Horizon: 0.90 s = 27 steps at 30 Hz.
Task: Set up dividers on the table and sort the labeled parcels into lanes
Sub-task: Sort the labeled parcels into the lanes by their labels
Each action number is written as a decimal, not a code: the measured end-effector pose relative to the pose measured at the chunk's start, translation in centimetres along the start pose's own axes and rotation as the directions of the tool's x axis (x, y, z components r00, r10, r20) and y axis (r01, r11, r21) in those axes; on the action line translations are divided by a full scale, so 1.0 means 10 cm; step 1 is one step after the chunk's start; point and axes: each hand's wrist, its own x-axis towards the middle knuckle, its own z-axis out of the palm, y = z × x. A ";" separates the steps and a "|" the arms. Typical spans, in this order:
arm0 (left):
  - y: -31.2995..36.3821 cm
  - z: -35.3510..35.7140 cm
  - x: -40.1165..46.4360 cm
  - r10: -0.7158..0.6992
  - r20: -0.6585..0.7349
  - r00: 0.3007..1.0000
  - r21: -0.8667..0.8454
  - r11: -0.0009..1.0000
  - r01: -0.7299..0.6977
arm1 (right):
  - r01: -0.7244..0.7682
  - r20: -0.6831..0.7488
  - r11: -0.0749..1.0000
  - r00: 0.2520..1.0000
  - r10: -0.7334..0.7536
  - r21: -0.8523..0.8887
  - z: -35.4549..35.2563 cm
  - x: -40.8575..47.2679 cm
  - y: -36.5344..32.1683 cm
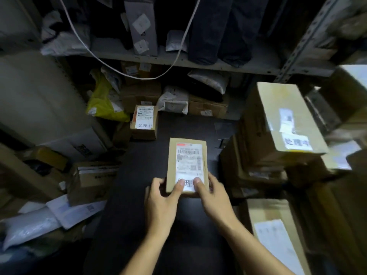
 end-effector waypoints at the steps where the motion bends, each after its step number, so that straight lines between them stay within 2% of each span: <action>1: 0.00 -0.01 -0.19 0.001 0.005 1.000 -0.003 1.000 -0.001 | 0.009 0.008 1.000 1.000 -0.009 -0.002 -0.09 -0.17 0.02; 6: 0.00 0.07 -1.08 0.006 0.050 0.999 -0.048 0.999 -0.004 | -0.026 0.047 1.000 0.999 0.026 0.015 -0.57 -0.93 0.17; 13: 0.13 0.30 -1.89 0.024 0.106 0.994 -0.105 0.994 -0.013 | -0.034 0.001 0.999 0.999 0.034 -0.012 -1.20 -1.55 0.28; 23: 0.38 0.89 -2.37 0.034 0.203 0.979 -0.086 0.996 -0.016 | -0.032 -0.120 0.995 0.993 0.020 -0.098 -2.04 -1.79 0.37; 27: 0.35 1.07 -2.40 0.012 0.231 0.973 -0.021 1.000 -0.008 | -0.113 -0.108 0.983 0.989 0.098 -0.146 -2.18 -1.77 0.46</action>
